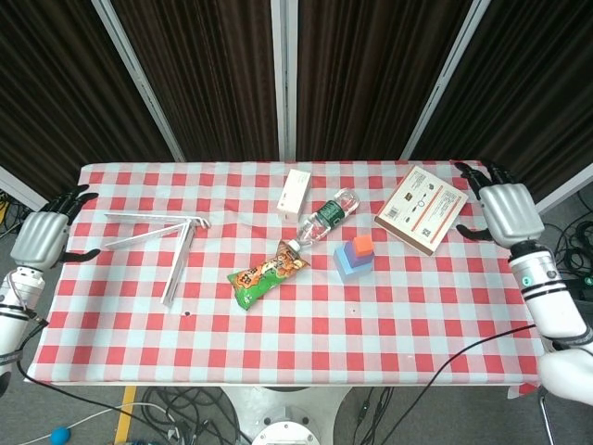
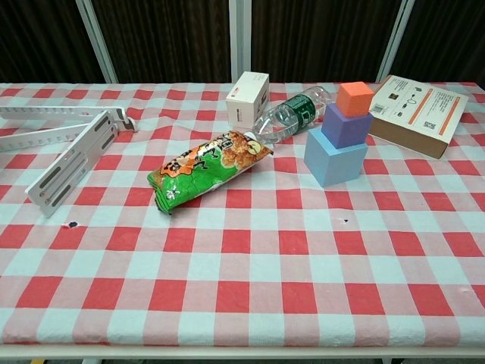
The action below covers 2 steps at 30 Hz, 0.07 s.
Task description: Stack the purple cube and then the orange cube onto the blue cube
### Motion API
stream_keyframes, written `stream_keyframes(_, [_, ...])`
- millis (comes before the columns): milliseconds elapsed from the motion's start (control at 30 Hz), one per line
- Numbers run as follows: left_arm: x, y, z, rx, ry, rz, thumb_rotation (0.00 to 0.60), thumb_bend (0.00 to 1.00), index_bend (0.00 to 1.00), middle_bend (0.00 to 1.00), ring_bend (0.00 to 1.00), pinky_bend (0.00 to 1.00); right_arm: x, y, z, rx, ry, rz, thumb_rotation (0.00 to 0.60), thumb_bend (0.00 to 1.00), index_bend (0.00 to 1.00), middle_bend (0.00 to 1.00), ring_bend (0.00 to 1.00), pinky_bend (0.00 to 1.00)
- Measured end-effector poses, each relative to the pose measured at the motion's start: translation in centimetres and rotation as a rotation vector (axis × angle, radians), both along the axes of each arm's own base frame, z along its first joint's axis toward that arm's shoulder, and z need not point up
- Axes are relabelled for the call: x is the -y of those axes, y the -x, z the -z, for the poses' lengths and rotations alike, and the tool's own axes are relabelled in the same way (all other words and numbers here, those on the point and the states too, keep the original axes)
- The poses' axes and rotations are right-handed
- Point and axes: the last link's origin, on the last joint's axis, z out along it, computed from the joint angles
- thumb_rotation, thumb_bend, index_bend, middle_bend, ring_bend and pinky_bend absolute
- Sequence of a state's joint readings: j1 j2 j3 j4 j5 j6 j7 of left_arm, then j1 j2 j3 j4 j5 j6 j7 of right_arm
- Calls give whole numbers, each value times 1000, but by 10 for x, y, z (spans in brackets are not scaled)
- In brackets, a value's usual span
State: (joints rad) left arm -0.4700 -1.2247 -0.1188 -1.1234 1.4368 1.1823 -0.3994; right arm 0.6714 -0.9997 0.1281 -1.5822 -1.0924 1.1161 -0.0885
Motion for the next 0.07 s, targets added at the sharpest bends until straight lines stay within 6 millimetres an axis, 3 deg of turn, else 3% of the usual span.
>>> stream_keyframes(67, [0,0,0,2,-2,-1,600,74,206,185,157,287,-8,17,8,-32,55,33,600,99,74,198,27,112])
